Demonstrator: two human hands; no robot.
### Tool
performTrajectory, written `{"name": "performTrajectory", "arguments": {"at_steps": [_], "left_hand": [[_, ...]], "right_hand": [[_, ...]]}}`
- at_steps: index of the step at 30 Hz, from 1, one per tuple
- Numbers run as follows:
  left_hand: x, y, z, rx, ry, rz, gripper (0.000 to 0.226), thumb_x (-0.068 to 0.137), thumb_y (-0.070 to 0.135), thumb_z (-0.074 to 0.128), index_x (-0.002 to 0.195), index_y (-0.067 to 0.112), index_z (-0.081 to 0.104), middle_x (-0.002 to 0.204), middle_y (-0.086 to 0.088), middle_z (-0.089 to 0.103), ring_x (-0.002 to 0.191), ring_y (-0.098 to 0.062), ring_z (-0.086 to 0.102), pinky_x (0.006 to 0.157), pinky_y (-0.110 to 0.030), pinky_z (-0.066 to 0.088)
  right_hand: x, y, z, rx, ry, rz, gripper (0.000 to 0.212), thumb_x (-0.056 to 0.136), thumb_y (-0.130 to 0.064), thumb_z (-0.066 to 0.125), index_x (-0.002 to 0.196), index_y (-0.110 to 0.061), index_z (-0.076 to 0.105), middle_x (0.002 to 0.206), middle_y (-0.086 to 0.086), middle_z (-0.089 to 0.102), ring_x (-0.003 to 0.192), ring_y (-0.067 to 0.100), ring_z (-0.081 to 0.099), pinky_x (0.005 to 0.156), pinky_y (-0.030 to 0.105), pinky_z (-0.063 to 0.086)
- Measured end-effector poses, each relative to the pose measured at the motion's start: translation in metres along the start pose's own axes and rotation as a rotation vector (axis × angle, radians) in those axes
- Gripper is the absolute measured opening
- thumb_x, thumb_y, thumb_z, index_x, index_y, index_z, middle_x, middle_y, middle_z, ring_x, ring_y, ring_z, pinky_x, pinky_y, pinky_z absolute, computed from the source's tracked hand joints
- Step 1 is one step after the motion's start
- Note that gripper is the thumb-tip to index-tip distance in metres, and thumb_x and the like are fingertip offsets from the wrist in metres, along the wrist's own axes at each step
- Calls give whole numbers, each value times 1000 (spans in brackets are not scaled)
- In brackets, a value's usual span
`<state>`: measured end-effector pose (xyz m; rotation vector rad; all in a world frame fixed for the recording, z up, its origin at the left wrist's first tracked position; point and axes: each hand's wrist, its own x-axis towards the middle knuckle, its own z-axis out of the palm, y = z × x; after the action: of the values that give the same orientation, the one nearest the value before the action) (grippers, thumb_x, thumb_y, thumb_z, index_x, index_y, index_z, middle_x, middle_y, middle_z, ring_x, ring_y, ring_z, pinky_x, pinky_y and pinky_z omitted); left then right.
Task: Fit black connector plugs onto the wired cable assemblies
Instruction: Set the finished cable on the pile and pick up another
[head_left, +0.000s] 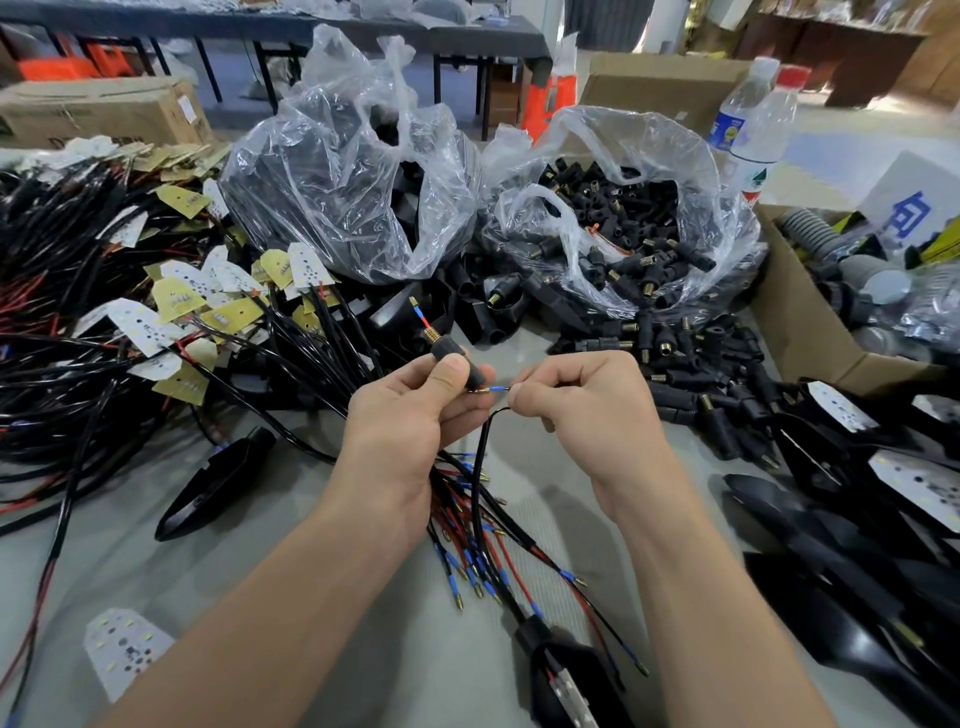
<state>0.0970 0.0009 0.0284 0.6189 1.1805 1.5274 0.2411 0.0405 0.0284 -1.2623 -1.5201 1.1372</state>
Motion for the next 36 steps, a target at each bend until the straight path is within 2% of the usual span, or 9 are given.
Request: {"name": "performTrajectory", "arguments": {"at_steps": [5,14,18,23,27,29,32,34,36], "left_hand": [[-1,-2,2,-81,18,11,16,98,12,63,86,6,72,86,-12,79,72,-18,77,65,-21,60],[-2,-1,2,-87,31,20,12,99,11,63,92,3,69,88,-14,79,74,-18,77,65,-20,60],[-2,3,2,-78,35,45,10,98,8,63,94,1,69,88,-13,78,70,-16,76,63,-19,59],[-3,3,0,72,-25,88,7,98,5,62,95,4,69,85,-8,79,73,-16,77,65,-22,61],[3,8,-4,173,-57,90,7,98,6,63,102,3,68,89,-9,80,75,-17,77,67,-24,62],[7,11,-7,239,-73,88,7,99,7,63,100,6,70,91,-7,80,78,-16,77,68,-24,62],[10,15,-9,238,-48,101,10,98,6,63,93,8,72,86,-6,80,76,-13,76,64,-20,59],[10,16,-10,124,-26,70,12,98,3,62,90,5,71,79,-6,78,71,-14,76,63,-18,58],[11,15,-10,46,-18,28,12,99,3,61,91,2,69,77,-7,78,70,-15,76,62,-18,58]], "right_hand": [[0,-1,2,28,27,-7,25,73,-7,77,52,-20,71,69,-4,73,56,4,52,65,31,42],[-1,-2,2,80,8,-14,21,72,-3,76,54,-15,72,68,-2,72,56,2,51,66,31,41],[-2,-3,6,71,-48,-53,23,71,-2,75,55,-17,72,69,3,72,66,12,55,66,34,42],[-2,-2,6,86,-32,-132,21,71,1,73,58,-15,73,72,9,73,72,26,61,72,47,52],[-3,-1,11,23,1,-186,18,76,-1,75,63,-14,75,72,11,72,72,37,62,68,48,52],[-5,0,16,9,38,-201,19,78,-4,77,64,-17,76,71,10,72,65,31,60,62,41,50],[-7,-2,24,17,102,-189,13,77,-14,81,68,-22,79,67,1,73,59,9,58,57,30,47],[-6,-4,24,89,95,-163,4,74,-19,82,74,-22,80,68,1,74,62,10,63,60,31,51],[-5,-4,19,103,69,-165,4,73,-20,78,75,-22,80,70,1,75,63,9,63,61,25,49]]}}
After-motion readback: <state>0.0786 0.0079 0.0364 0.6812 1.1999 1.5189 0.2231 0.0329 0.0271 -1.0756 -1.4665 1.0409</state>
